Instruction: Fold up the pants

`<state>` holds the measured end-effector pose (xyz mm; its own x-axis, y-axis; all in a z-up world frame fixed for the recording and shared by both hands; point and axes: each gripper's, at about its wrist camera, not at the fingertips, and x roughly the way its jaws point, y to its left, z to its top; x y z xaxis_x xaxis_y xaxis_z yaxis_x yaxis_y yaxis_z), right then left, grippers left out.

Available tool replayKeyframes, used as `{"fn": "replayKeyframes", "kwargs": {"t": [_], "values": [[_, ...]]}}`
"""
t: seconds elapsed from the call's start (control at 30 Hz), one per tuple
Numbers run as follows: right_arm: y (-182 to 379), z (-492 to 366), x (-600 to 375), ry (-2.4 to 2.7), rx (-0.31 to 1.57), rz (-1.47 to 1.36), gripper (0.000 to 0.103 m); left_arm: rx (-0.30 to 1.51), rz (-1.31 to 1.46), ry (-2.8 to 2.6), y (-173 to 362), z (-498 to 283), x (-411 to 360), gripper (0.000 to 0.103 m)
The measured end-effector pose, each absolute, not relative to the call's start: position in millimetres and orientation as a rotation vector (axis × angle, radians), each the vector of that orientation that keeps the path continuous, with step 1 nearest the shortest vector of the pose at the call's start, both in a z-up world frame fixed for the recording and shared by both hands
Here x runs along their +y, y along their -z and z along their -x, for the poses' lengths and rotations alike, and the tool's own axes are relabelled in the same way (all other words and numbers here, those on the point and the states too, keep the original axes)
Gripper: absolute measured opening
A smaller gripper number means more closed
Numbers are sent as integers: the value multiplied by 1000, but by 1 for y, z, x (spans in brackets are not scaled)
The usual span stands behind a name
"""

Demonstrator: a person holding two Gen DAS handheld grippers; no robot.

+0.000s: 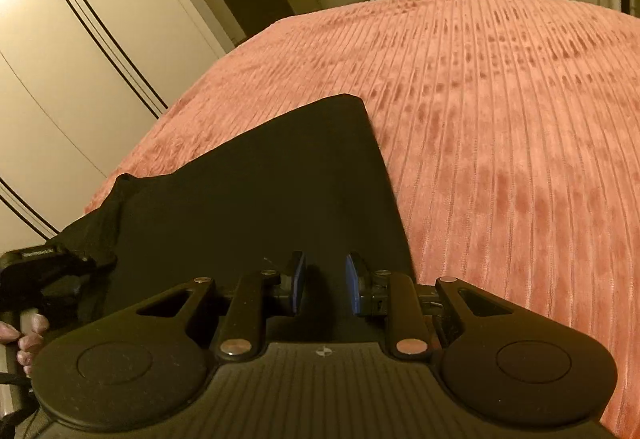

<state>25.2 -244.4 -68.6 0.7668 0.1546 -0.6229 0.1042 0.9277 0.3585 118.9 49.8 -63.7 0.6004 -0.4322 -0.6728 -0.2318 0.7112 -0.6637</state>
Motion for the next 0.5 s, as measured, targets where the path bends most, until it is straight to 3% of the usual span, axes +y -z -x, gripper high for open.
{"fn": "replayKeyframes", "kwargs": {"t": [0.07, 0.13, 0.2, 0.5], "values": [[69, -26, -243, -28, 702, -382, 22, 935, 804, 128, 61, -116, 51, 42], [69, -25, -243, -28, 702, -384, 22, 911, 777, 127, 55, -112, 48, 63], [69, -24, -243, -31, 701, -386, 22, 888, 749, 120, 48, -108, 45, 72], [69, -25, -243, -30, 701, -386, 22, 875, 808, 111, 45, -97, 55, 72]]}}
